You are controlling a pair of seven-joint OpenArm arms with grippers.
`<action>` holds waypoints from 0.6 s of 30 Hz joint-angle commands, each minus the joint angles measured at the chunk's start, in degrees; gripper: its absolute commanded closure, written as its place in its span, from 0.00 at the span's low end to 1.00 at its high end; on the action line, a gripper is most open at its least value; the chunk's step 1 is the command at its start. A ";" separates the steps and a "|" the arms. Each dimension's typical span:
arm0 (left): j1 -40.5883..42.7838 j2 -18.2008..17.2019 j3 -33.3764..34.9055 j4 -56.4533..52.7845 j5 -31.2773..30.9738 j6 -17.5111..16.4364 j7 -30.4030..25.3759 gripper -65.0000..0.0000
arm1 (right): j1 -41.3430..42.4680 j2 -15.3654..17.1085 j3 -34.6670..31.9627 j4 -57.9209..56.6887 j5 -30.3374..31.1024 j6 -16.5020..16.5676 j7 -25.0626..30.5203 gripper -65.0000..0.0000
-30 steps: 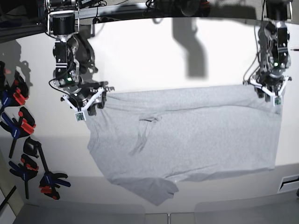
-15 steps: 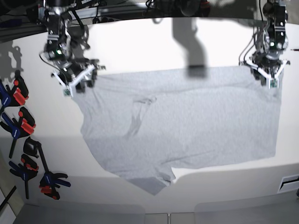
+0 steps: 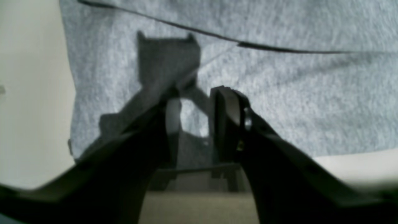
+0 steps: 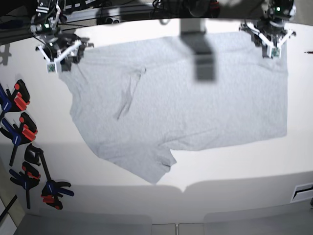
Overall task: Fold the T-shirt properly
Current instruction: 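Pull the held edge back toward the collar, unfolding the shirt, then release the shirt and move the right gripper over the shirt's middle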
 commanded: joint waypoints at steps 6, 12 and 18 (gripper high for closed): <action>3.08 2.36 -0.28 2.64 4.42 0.90 1.09 0.72 | -3.39 0.81 2.43 1.53 -2.27 -1.14 -1.70 0.55; 2.95 2.64 -0.28 4.85 6.45 0.90 0.33 0.72 | -3.15 0.96 2.40 3.76 -2.10 -1.16 1.40 0.55; 2.95 2.62 -0.28 8.31 11.61 0.90 -0.17 0.72 | -3.06 0.96 2.40 12.48 -2.58 -1.33 2.56 0.55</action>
